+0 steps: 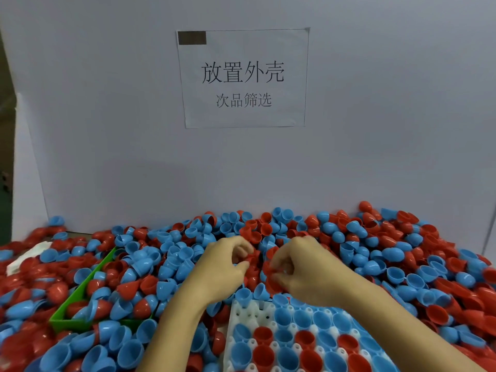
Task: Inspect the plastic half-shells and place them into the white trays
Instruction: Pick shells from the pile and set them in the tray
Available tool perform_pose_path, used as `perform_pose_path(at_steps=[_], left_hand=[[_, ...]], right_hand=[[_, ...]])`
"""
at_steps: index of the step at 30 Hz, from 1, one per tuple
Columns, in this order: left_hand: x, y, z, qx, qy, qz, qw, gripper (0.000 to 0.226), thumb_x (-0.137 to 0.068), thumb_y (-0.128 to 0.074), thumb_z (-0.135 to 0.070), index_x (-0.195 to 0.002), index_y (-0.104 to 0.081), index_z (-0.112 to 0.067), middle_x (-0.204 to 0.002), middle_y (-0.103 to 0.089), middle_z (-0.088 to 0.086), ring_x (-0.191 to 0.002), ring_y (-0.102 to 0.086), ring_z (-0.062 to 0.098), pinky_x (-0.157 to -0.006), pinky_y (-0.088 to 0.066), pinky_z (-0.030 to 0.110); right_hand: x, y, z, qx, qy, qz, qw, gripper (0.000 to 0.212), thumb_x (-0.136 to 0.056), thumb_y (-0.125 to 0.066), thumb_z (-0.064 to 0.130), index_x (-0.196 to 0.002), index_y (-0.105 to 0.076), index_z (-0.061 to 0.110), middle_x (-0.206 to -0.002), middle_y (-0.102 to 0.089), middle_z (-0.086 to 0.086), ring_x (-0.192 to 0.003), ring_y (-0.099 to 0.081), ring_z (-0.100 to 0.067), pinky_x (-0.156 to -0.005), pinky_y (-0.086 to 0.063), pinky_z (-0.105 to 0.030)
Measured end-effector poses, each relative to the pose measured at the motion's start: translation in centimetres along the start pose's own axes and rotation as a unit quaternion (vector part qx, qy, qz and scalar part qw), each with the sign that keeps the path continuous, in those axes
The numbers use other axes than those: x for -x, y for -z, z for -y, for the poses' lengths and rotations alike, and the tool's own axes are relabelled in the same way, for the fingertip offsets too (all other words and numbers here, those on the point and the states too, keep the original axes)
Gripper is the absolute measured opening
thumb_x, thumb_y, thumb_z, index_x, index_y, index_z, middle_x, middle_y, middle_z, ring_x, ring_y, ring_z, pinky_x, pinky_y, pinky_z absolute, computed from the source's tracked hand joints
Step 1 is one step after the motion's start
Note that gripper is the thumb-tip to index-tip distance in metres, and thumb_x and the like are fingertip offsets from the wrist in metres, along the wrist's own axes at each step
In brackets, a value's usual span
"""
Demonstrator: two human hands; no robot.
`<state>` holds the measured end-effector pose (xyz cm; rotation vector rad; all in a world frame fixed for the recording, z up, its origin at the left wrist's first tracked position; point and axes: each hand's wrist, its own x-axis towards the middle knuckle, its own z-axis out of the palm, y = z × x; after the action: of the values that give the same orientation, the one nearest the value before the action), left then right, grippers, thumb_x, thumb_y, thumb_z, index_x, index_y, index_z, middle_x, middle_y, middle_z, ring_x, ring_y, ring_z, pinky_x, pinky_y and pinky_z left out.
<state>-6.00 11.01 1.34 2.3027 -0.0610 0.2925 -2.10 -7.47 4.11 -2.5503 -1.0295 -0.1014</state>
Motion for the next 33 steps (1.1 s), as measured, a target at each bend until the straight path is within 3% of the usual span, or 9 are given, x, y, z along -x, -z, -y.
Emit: perform_pose_path(at_steps=[3, 6, 11, 15, 21, 24, 26, 29, 33], left_hand=[[0.0, -0.6, 1.1, -0.116, 0.031, 0.055, 0.991, 0.02, -0.095, -0.067, -0.019, -0.109, -0.069, -0.032, -0.117, -0.05, -0.01, -0.115, -0.048, 0.007, -0.099, -0.042, 0.024], [0.1, -1.4, 1.4, -0.191, 0.056, 0.103, 0.975, 0.031, -0.093, -0.07, -0.024, -0.12, -0.066, -0.038, -0.116, -0.041, -0.008, -0.127, -0.037, 0.016, -0.112, -0.035, 0.04], [-0.1, -2.1, 1.8, -0.217, 0.058, 0.094, 0.97, 0.033, -0.092, -0.071, -0.031, -0.124, -0.064, -0.037, -0.115, -0.038, -0.007, -0.129, -0.032, 0.018, -0.113, -0.031, 0.04], [-0.2, -2.0, 2.0, -0.162, 0.031, 0.044, 0.985, 0.011, -0.088, -0.075, -0.03, -0.094, -0.066, -0.034, -0.105, -0.041, -0.011, -0.113, -0.037, 0.012, -0.101, -0.038, 0.031], [-1.0, -1.4, 2.4, 0.026, 0.046, -0.119, 0.992, 0.016, -0.099, -0.058, -0.019, -0.085, -0.057, -0.028, -0.095, -0.066, -0.005, -0.078, -0.06, 0.002, -0.059, -0.041, 0.011], [-1.1, -1.0, 2.3, 0.191, 0.102, -0.238, 0.947, 0.011, -0.103, -0.048, -0.018, -0.094, -0.05, -0.025, -0.091, -0.072, 0.006, -0.055, -0.06, 0.008, -0.049, -0.052, 0.023], [-1.1, -0.9, 2.4, 0.295, 0.152, -0.279, 0.901, 0.008, -0.104, -0.046, -0.019, -0.097, -0.049, -0.02, -0.095, -0.067, 0.012, -0.073, -0.067, 0.021, -0.07, -0.062, 0.048], [-1.1, -1.1, 2.2, 0.26, 0.176, -0.265, 0.912, 0.006, -0.101, -0.047, -0.018, -0.096, -0.051, -0.015, -0.083, -0.056, 0.007, -0.073, -0.056, 0.019, -0.08, -0.059, 0.053], [-0.9, -1.2, 0.6, 0.222, 0.14, -0.156, 0.952, 0.006, -0.099, -0.052, -0.017, -0.096, -0.055, -0.013, -0.075, -0.07, 0.007, -0.057, -0.065, 0.012, -0.05, -0.054, 0.024]], right_hand=[[-0.3, -2.7, 0.8, 0.129, -0.01, 0.085, 0.988, 0.012, -0.084, -0.063, 0.018, -0.072, -0.06, 0.016, -0.067, -0.051, 0.007, -0.062, -0.053, -0.014, -0.055, -0.045, -0.029], [-0.8, -5.0, 1.7, 0.218, -0.018, 0.105, 0.97, 0.013, -0.087, -0.058, 0.015, -0.099, -0.055, 0.013, -0.095, -0.055, -0.007, -0.083, -0.058, -0.028, -0.06, -0.037, -0.034], [-1.3, -5.0, 2.2, 0.24, -0.032, 0.121, 0.963, 0.026, -0.088, -0.059, 0.014, -0.114, -0.053, 0.011, -0.109, -0.056, -0.011, -0.095, -0.059, -0.031, -0.07, -0.04, -0.037], [-0.9, -4.1, 2.0, 0.202, -0.036, 0.133, 0.97, 0.014, -0.085, -0.06, 0.018, -0.079, -0.048, 0.012, -0.085, -0.051, -0.002, -0.071, -0.052, -0.021, -0.055, -0.04, -0.03], [-0.3, -2.5, 1.6, 0.119, -0.014, -0.01, 0.993, 0.019, -0.093, -0.051, 0.023, -0.108, -0.062, 0.022, -0.093, -0.062, 0.003, -0.083, -0.063, -0.022, -0.071, -0.056, -0.036], [-0.5, -2.9, 1.7, 0.091, 0.012, -0.066, 0.994, 0.028, -0.095, -0.048, 0.026, -0.121, -0.057, 0.029, -0.075, -0.048, 0.013, -0.078, -0.059, -0.017, -0.071, -0.054, -0.035], [-0.8, -3.3, 1.8, 0.068, 0.014, -0.094, 0.993, 0.03, -0.096, -0.049, 0.028, -0.126, -0.055, 0.031, -0.077, -0.043, 0.015, -0.081, -0.057, -0.015, -0.07, -0.051, -0.032], [-0.9, -3.8, 2.1, 0.022, 0.021, -0.147, 0.989, 0.028, -0.097, -0.054, 0.032, -0.125, -0.055, 0.033, -0.08, -0.044, 0.02, -0.083, -0.054, -0.007, -0.073, -0.051, -0.027], [-1.1, -3.8, 2.5, -0.013, 0.043, -0.163, 0.986, 0.03, -0.096, -0.06, 0.033, -0.126, -0.057, 0.033, -0.089, -0.056, 0.018, -0.081, -0.055, -0.006, -0.077, -0.053, -0.025]])
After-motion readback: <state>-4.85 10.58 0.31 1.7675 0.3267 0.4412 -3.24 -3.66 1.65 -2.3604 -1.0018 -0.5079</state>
